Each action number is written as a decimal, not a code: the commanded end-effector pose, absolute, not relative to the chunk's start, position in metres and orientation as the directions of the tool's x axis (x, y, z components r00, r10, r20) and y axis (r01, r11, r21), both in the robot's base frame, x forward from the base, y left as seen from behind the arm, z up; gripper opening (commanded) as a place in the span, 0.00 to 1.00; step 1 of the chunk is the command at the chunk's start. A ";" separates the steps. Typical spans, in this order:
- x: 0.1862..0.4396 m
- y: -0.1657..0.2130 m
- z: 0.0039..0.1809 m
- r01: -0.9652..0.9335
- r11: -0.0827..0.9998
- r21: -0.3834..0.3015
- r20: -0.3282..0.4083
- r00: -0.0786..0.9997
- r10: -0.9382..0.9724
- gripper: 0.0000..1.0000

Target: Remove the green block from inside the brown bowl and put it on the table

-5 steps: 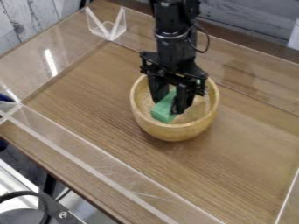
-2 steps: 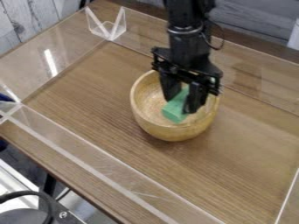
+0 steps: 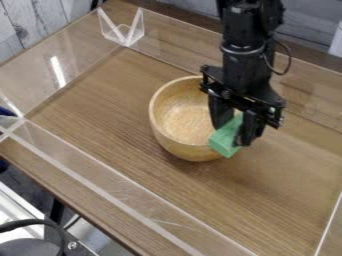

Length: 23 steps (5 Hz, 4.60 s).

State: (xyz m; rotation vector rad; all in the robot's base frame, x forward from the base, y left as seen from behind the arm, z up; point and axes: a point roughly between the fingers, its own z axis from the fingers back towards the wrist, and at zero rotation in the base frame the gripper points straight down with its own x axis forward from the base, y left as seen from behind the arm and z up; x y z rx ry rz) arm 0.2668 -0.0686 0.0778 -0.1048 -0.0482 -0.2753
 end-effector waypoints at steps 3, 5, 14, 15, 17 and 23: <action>0.264 -0.090 0.061 0.325 0.940 -0.107 0.061 0.945 -0.320 0.00; 0.259 -0.095 0.036 0.346 0.932 -0.110 0.026 0.938 -0.345 0.00; 0.266 -0.075 0.145 0.295 0.955 -0.016 0.196 0.938 -0.286 1.00; 0.267 -0.077 0.138 0.307 0.952 -0.016 0.191 0.935 -0.299 1.00; 0.266 -0.083 0.125 0.334 0.942 -0.034 0.177 0.930 -0.323 1.00; 0.269 -0.121 0.078 0.458 0.888 -0.045 0.129 0.884 -0.450 1.00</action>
